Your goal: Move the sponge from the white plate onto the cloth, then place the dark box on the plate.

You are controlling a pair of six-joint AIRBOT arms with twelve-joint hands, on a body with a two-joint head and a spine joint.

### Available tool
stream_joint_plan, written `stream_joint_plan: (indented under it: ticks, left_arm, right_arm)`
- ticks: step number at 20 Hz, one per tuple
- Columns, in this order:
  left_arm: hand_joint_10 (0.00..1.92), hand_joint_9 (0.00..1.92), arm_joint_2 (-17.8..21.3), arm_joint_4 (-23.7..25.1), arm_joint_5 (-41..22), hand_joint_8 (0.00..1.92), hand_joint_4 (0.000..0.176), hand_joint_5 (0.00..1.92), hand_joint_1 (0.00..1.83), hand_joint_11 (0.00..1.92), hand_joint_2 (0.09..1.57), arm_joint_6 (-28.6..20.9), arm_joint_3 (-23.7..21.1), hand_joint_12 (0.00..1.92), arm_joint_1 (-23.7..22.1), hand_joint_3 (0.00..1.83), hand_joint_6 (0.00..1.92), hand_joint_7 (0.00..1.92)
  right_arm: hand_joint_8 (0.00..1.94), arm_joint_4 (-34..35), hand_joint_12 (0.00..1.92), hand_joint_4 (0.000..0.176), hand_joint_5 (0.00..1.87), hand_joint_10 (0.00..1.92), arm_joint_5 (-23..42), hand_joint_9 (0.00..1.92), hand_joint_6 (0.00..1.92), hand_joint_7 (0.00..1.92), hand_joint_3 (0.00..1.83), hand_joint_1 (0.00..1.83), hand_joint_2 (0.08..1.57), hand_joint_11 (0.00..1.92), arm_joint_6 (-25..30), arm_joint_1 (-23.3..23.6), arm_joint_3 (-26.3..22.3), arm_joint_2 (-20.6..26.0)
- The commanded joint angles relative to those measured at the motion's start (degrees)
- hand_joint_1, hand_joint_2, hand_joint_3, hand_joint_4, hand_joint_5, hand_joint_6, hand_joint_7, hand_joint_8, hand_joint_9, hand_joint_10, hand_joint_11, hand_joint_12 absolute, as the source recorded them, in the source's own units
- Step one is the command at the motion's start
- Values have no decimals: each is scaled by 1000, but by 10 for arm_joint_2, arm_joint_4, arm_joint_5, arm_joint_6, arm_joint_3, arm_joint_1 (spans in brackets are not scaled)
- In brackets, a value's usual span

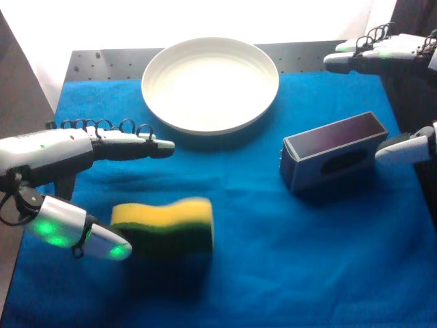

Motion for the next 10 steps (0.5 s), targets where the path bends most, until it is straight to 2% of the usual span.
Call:
stream_joint_plan:
  ticks: [1, 2, 3, 4, 5, 6, 7, 8, 9, 10]
  left_arm:
    - [1, 161, 8, -35, -84, 1, 138, 152, 825, 0, 807, 8, -3, 529, -5, 0, 2, 78]
    - [6, 125, 13, -47, -96, 4, 132, 119, 818, 0, 810, 18, -6, 381, -4, 0, 6, 61]
    - [5, 127, 19, -58, -115, 2, 136, 100, 777, 0, 804, 27, -12, 478, -4, 0, 2, 59]
    - [22, 35, 24, -66, -130, 0, 164, 89, 792, 0, 812, 36, -18, 211, -3, 1, 4, 11]
    - [15, 38, 27, -73, -141, 0, 174, 87, 761, 0, 794, 43, -22, 241, -2, 0, 2, 4]
    - [7, 30, 32, -86, -160, 0, 174, 81, 774, 0, 795, 55, -28, 311, 0, 0, 2, 0]
    - [6, 41, 35, -99, -177, 1, 176, 55, 768, 0, 791, 63, -32, 298, 4, 0, 0, 10]
    - [1, 32, 36, -106, -189, 0, 176, 30, 748, 0, 790, 65, -34, 243, 7, 0, 1, 11]
    - [0, 28, 39, -115, -209, 2, 176, 52, 737, 0, 792, 65, -37, 211, 11, 0, 4, 23]
    - [2, 38, 39, -118, -217, 2, 176, 52, 707, 0, 793, 65, -39, 258, 14, 0, 1, 38]
  right_arm:
    - [2, 32, 165, 119, 226, 3, 59, 130, 3, 155, 0, 781, 917, 104, 4, 9, 2, -4]
    - [0, 31, 156, 116, 233, 0, 59, 111, 5, 140, 0, 767, 909, 87, 4, 9, 4, -7]
    - [0, 31, 156, 109, 237, 0, 58, 107, 6, 133, 0, 736, 912, 90, 4, 9, 5, -11]
    - [3, 29, 165, 58, 268, 2, 55, 110, 15, 139, 0, 787, 915, 108, 4, 11, 7, -15]
    - [1, 25, 291, 65, 293, 0, 48, 119, 4, 158, 0, 749, 920, 64, 4, 13, 8, -17]
    - [2, 13, 460, 51, 318, 2, 30, 144, 3, 185, 1, 752, 915, 12, 4, 20, 9, -20]
    - [3, -2, 585, 68, 323, 7, 13, 188, 2, 212, 0, 749, 915, 2, 4, 28, 13, -26]
    - [4, -16, 630, 150, 294, 9, -3, 213, 0, 235, 1, 753, 918, 0, 4, 36, 15, -30]
    - [2, -40, 579, 171, 287, 3, -26, 207, 0, 237, 4, 733, 939, 0, 4, 51, 20, -38]
    - [6, -48, 689, 160, 334, 10, -34, 255, 5, 290, 1, 795, 937, 0, 4, 54, 22, -41]
